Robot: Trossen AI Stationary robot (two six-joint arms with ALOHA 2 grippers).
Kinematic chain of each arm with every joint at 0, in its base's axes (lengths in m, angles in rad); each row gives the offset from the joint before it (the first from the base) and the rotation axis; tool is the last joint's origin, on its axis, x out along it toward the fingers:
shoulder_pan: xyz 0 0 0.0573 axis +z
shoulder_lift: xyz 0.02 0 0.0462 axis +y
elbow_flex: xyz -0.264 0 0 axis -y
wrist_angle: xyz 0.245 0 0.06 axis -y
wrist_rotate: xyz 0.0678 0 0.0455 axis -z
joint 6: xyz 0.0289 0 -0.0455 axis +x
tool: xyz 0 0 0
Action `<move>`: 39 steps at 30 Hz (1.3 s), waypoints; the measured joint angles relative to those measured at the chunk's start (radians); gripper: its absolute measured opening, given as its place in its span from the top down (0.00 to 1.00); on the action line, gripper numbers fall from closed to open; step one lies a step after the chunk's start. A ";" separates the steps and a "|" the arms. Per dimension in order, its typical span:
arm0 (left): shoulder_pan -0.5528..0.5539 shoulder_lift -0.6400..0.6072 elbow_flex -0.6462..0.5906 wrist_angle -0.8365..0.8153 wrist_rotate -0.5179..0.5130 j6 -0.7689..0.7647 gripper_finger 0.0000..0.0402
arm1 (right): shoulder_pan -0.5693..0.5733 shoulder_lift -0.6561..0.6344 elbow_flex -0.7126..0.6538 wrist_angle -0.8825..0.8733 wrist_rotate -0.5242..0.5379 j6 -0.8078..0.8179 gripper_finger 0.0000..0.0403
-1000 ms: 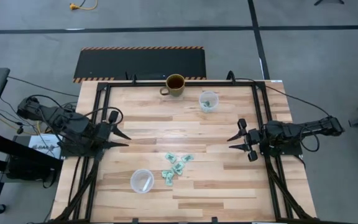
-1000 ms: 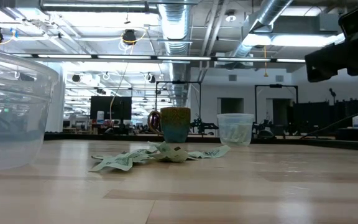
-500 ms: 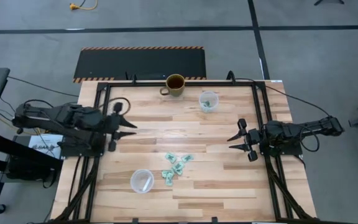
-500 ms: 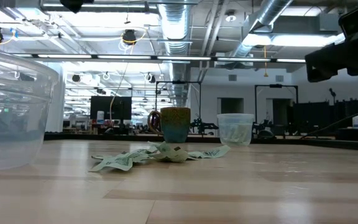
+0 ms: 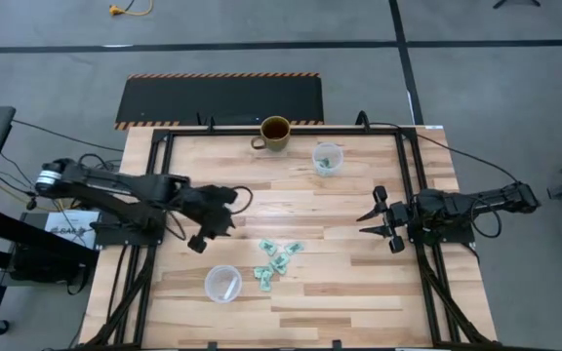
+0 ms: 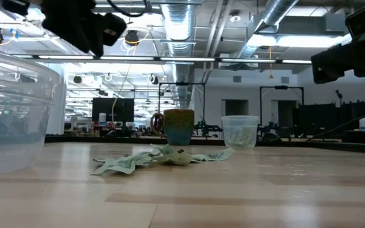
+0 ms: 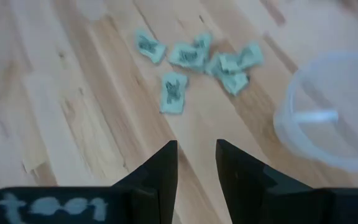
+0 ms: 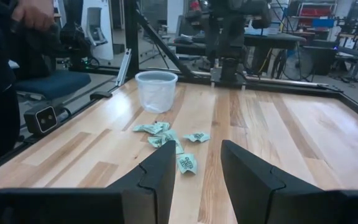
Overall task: Pick and place items into bin
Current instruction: Put the stevia packet into the bottom transparent bin
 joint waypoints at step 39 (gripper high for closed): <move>0.077 0.757 0.565 -0.271 0.148 0.660 0.75 | 0.000 0.000 0.000 0.000 0.000 0.000 0.69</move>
